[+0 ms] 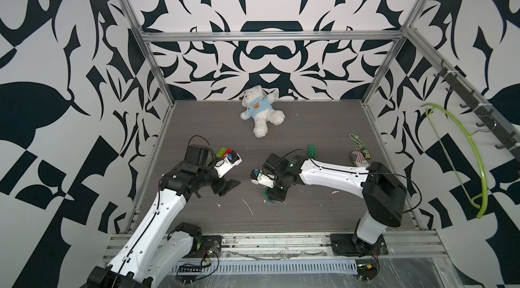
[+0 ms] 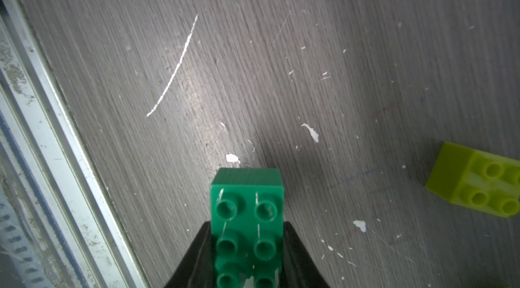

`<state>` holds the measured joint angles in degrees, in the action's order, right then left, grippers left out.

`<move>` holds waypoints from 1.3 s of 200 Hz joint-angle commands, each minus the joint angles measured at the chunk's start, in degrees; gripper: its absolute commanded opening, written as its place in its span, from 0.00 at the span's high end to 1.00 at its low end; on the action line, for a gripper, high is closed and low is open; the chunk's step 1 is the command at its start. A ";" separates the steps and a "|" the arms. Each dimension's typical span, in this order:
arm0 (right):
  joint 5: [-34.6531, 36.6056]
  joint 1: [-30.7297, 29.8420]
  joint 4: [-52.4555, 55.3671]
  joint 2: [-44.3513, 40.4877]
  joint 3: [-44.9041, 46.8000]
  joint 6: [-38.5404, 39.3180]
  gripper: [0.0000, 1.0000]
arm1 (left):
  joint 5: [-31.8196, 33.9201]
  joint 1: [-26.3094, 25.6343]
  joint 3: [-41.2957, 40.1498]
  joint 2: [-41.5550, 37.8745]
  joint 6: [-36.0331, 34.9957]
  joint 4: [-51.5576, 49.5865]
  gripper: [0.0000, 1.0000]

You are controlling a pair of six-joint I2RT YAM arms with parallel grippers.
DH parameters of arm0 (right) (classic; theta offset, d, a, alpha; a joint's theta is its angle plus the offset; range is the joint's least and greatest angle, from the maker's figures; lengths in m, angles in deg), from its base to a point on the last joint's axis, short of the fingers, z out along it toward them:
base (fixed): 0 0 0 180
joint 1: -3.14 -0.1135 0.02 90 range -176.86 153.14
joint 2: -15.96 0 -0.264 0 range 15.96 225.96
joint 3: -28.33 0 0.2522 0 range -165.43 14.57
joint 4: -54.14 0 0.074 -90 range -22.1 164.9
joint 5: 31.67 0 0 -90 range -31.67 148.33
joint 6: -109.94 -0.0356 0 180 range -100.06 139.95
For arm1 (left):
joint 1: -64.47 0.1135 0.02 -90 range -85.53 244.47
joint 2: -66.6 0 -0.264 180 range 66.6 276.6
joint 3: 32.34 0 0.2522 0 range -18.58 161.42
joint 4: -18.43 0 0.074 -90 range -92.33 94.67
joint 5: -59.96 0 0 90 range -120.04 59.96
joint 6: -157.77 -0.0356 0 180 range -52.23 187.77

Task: Assemble a carrot with lego
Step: Assemble the lego brick with the lego brick.

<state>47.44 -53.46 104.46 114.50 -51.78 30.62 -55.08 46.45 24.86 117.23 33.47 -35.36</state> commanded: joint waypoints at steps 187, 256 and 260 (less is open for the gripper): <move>-0.98 0.47 3.16 -3.90 -0.64 -2.89 0.67 | -0.96 -0.17 -0.61 0.26 0.58 0.08 0.21; 0.22 0.17 2.39 -2.43 0.38 -5.77 0.67 | -0.89 -0.17 -0.73 0.26 0.71 0.11 0.21; 0.43 0.09 2.47 -2.34 0.38 -6.01 0.67 | -0.85 -0.17 -0.73 0.26 0.67 0.11 0.21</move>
<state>47.05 -53.15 106.97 112.14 -51.69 26.86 -55.08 46.45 24.86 117.45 33.58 -35.36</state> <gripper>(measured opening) 0.353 0.788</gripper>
